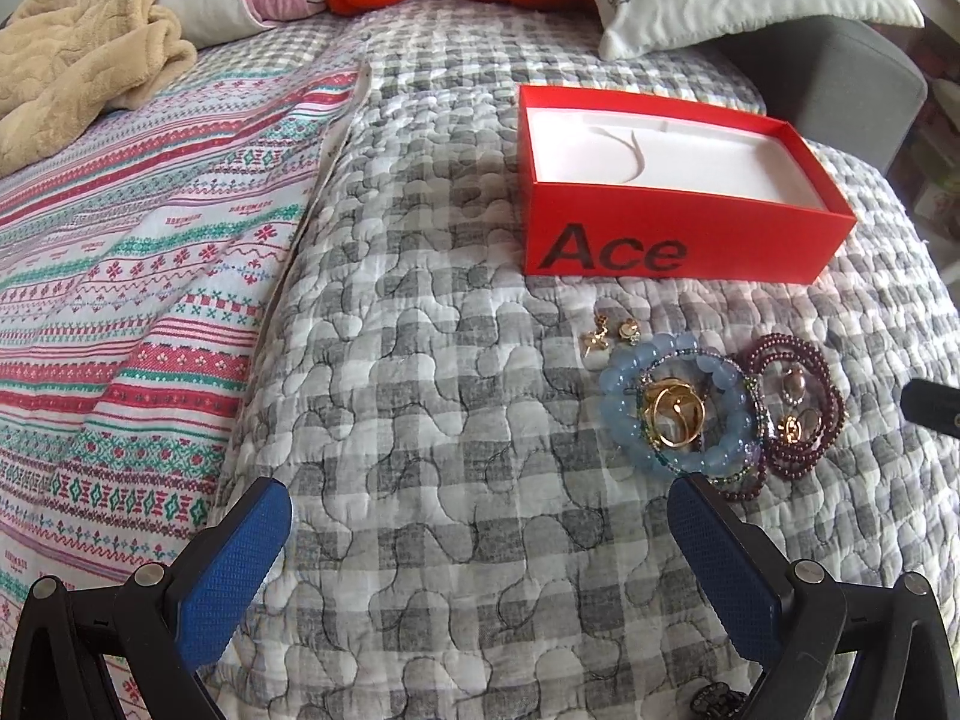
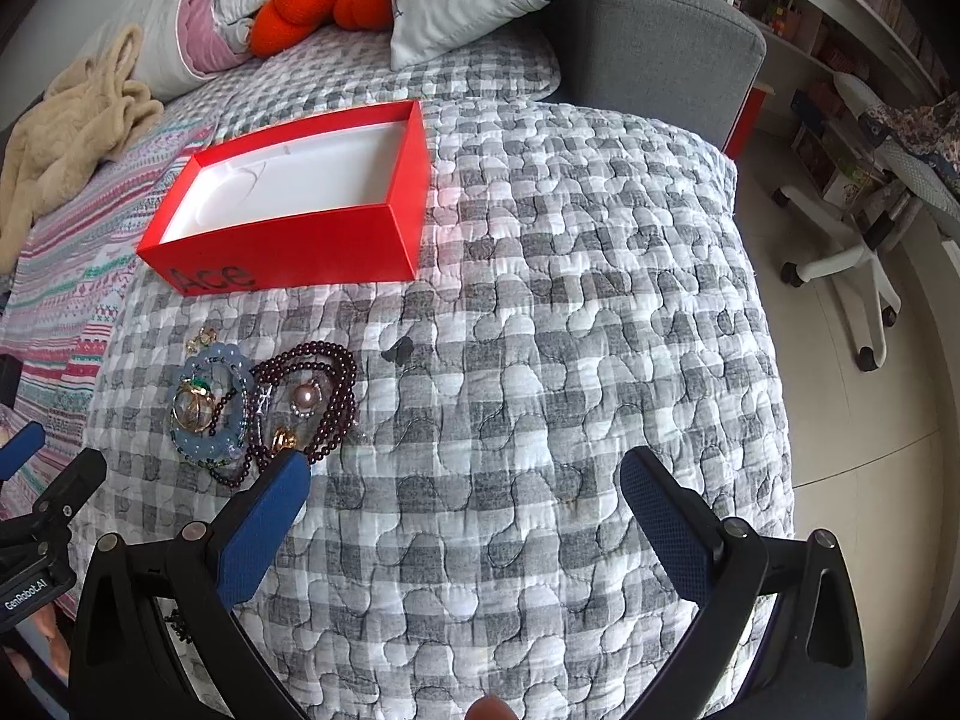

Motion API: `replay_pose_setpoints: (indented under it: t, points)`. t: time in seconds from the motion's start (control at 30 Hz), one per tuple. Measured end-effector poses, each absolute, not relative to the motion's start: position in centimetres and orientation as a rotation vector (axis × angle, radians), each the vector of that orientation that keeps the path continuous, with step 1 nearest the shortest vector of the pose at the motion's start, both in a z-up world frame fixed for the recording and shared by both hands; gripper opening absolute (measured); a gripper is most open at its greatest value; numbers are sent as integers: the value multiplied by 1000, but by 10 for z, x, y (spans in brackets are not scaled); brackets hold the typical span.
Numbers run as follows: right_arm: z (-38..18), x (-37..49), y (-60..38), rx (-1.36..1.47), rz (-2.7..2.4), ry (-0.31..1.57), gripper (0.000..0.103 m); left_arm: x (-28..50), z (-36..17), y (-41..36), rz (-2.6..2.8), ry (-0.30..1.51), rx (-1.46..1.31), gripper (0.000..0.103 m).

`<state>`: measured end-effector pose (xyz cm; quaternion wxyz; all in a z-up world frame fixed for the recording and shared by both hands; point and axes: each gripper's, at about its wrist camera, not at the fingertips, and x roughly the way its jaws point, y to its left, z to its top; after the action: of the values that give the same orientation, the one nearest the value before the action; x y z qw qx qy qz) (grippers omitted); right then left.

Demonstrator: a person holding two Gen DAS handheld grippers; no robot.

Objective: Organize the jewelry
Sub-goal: 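Grasp the light-blue bead bracelet with the left gripper while the right gripper grasps the dark red bead bracelet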

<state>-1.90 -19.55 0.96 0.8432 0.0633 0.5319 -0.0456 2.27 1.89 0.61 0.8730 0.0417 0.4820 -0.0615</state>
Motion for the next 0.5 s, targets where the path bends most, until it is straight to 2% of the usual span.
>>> replay_pose_setpoints:
  t: [0.1,0.17,0.23,0.3,0.37,0.43,0.5]
  points:
    - [6,-4,-200,194,-49,1141,102,33,3,18,-173,1028,104,103]
    - [0,4,-199,231,-23,1162,91,39,0,24,-202,1034,53,102]
    - [-11,11,-197,263,13,1193,67,45,-4,27,-227,1053,11,98]
    - [-18,15,-194,278,24,1212,61,50,-7,29,-264,1056,-14,92]
    - [-15,16,-191,281,42,1193,60,54,-10,32,-282,1060,-39,88]
    - [-14,21,-190,327,87,1195,47,59,-14,35,-291,1074,-66,82]
    - [-17,22,-187,336,101,1209,40,63,-18,38,-304,1085,-96,80]
